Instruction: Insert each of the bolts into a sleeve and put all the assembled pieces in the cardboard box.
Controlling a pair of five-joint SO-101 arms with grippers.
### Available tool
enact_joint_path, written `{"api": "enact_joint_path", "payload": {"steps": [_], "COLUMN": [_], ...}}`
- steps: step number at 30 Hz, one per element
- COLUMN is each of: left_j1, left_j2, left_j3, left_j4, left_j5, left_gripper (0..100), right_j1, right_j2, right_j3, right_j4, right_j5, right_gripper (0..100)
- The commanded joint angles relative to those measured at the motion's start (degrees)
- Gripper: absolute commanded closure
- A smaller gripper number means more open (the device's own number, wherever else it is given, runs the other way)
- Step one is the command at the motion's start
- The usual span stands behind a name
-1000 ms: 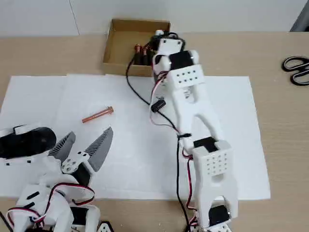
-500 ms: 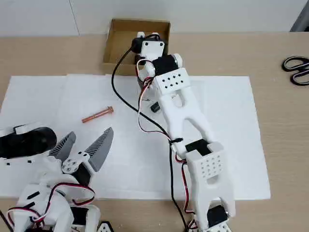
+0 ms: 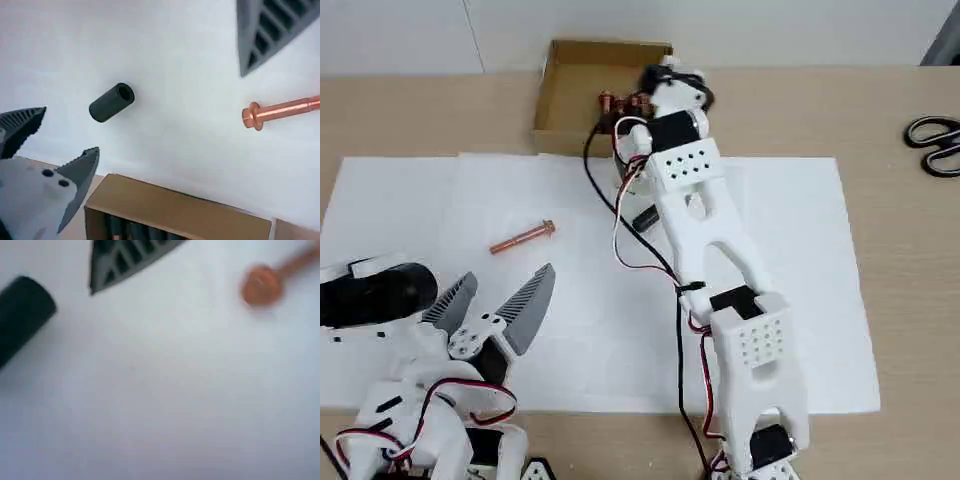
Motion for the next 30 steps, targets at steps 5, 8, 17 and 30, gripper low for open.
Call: {"api": "enact_joint_path", "payload": {"steps": [5, 8, 17, 30], "left_j1": [0.2, 0.2, 0.1, 0.1], "left_j2": [0.6, 0.6, 0.8, 0.8], "left_j3": [-0.5, -0.5, -0.4, -0.4], "left_j4": [-0.2, -0.2, -0.2, -0.2], "left_j5": [-0.1, -0.1, -0.1, -0.1], "left_gripper": [68, 68, 68, 68], "right_j1": [0.3, -0.4, -0.8, -0.5], "right_j2": [2.1, 4.4, 9.5, 11.2], "right_j3": [-0.5, -0.5, -0.6, -0.6], "right_j4": [-2.5, -2.6, -3.6, -3.0], "right_j5": [-13.2, -13.5, -13.1, -12.9], "right_gripper": [75.2, 75.3, 75.3, 89.2]}}
